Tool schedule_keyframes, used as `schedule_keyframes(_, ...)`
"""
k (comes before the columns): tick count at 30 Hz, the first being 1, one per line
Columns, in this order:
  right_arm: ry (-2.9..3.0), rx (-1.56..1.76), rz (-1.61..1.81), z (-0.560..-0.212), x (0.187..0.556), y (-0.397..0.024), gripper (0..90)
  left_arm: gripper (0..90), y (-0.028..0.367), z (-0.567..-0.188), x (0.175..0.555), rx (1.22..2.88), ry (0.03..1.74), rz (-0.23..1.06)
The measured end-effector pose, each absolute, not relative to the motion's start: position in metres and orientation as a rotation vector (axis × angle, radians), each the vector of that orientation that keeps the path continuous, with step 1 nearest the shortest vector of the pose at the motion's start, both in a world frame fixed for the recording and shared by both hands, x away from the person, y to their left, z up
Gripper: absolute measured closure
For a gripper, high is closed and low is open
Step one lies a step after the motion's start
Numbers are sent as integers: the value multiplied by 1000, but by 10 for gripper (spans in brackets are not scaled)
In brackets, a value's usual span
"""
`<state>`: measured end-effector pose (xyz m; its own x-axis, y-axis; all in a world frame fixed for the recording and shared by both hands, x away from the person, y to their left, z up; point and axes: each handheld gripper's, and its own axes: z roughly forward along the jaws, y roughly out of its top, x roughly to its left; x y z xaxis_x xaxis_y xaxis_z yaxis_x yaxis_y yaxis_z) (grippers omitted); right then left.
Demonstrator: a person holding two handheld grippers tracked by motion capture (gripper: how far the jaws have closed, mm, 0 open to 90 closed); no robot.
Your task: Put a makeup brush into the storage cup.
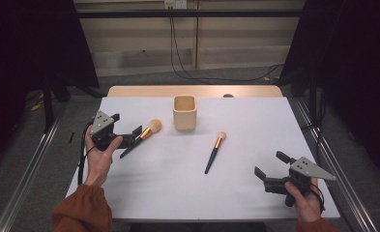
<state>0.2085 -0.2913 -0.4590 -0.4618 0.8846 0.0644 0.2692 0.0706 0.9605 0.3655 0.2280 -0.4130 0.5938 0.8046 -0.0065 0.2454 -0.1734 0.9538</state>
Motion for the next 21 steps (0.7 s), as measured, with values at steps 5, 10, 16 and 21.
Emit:
schedule_keyframes(5,1790,1145,1414,-459,209,-291,7,32,226,-416,380,1757,897,613)
schedule_keyframes(10,1791,1142,1414,-459,208,-291,7,32,220,-415,394,1764,882,599)
schedule_keyframes(16,1794,1143,1414,-459,208,-291,7,40,215,-411,402,1781,877,603)
schedule_keyframes(21,1797,1139,1416,-459,208,-291,6,40,209,-402,407,1778,851,598)
